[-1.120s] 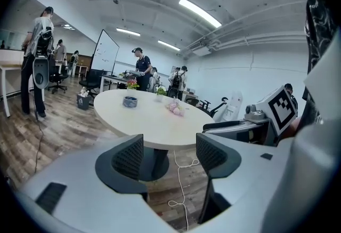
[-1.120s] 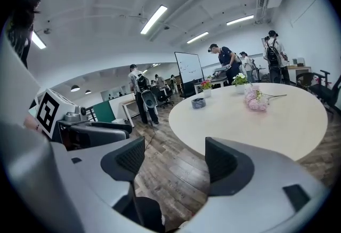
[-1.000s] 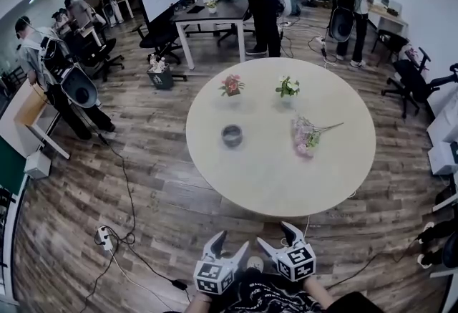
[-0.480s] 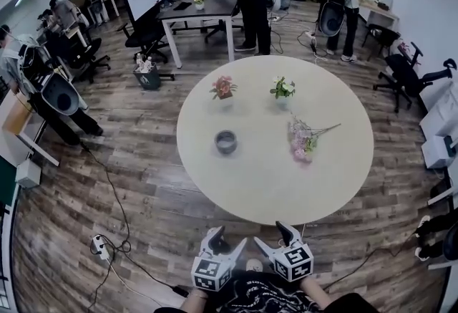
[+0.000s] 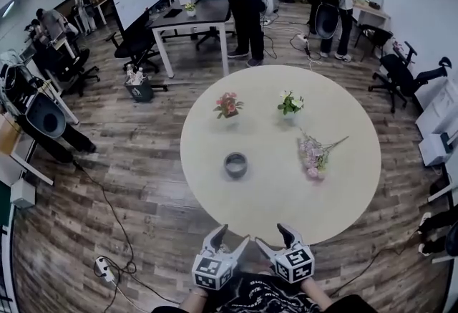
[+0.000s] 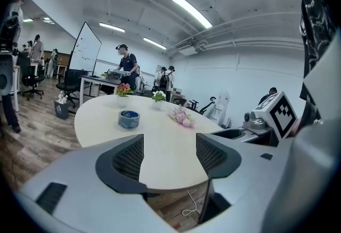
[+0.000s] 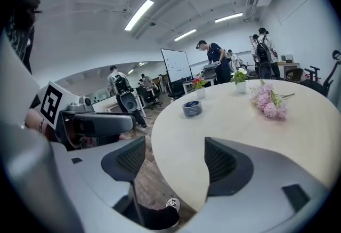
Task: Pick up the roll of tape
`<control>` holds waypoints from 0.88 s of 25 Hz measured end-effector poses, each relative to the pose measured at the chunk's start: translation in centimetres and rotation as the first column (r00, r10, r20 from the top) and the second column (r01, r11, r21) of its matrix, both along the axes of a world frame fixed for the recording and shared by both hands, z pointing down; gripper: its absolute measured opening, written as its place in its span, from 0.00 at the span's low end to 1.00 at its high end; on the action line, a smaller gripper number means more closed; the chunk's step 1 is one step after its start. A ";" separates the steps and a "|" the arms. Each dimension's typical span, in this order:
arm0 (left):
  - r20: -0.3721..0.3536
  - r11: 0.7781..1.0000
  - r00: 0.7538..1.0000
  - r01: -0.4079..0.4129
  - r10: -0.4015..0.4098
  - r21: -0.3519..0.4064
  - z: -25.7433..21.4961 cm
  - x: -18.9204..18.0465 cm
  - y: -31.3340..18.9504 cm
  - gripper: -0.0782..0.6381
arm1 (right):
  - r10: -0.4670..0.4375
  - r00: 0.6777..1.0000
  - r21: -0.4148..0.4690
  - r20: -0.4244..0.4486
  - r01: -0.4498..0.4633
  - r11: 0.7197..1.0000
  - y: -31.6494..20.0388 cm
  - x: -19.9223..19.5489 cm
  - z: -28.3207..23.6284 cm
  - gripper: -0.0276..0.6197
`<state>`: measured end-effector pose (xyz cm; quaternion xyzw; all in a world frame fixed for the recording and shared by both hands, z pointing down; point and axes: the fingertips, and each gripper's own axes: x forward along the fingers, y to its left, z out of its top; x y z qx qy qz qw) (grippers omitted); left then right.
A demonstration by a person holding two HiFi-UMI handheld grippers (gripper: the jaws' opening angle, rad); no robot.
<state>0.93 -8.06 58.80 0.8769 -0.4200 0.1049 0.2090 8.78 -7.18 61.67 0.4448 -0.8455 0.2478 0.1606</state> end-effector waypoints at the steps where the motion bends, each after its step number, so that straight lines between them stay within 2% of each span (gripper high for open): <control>1: -0.004 1.000 1.000 -0.006 0.006 0.000 -0.1 -0.6 -0.9 0.55 | 0.005 1.000 0.002 -0.003 -0.005 1.000 -0.8 -0.6 0.0 0.56; 13: -0.006 0.998 0.999 -0.052 0.052 0.027 -0.5 -7.2 -7.5 0.55 | 0.076 0.997 -0.002 -0.017 -0.076 0.997 -6.3 -7.0 0.0 0.56; 22: -0.033 0.996 0.996 -0.081 0.082 0.021 -0.1 -8.9 -8.9 0.55 | 0.100 0.995 -0.012 -0.031 -0.100 0.995 -8.2 -8.7 -0.1 0.55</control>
